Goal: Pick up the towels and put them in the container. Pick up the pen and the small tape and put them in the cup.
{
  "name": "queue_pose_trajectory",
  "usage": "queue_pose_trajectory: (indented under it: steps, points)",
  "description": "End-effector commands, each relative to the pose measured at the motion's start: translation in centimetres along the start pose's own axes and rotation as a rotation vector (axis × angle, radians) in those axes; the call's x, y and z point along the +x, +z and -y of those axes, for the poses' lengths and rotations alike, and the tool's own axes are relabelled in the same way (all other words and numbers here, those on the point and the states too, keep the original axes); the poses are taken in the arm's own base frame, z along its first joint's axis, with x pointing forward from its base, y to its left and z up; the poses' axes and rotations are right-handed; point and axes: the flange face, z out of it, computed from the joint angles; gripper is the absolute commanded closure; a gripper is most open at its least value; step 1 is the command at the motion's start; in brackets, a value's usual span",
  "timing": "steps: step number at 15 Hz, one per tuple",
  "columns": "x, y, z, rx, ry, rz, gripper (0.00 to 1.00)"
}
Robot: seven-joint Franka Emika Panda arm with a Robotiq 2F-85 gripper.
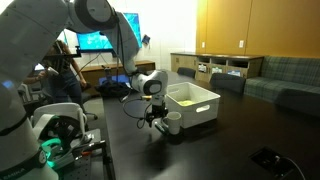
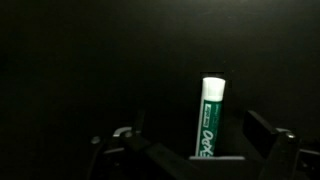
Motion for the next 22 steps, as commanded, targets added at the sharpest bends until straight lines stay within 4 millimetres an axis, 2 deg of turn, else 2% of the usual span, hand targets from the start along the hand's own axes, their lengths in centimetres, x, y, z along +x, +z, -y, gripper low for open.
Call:
queue_pose_trajectory:
  steps: [1, 18, 21, 22]
  points:
    - [0.0, 0.3, 0.9, 0.006, 0.016, -0.025, 0.00]
    - [0.4, 1.4, 1.2, -0.008, 0.036, -0.044, 0.00]
    - [0.4, 1.4, 1.2, -0.009, 0.035, -0.045, 0.04]
    - [0.5, 1.4, 1.2, -0.009, 0.036, -0.045, 0.09]
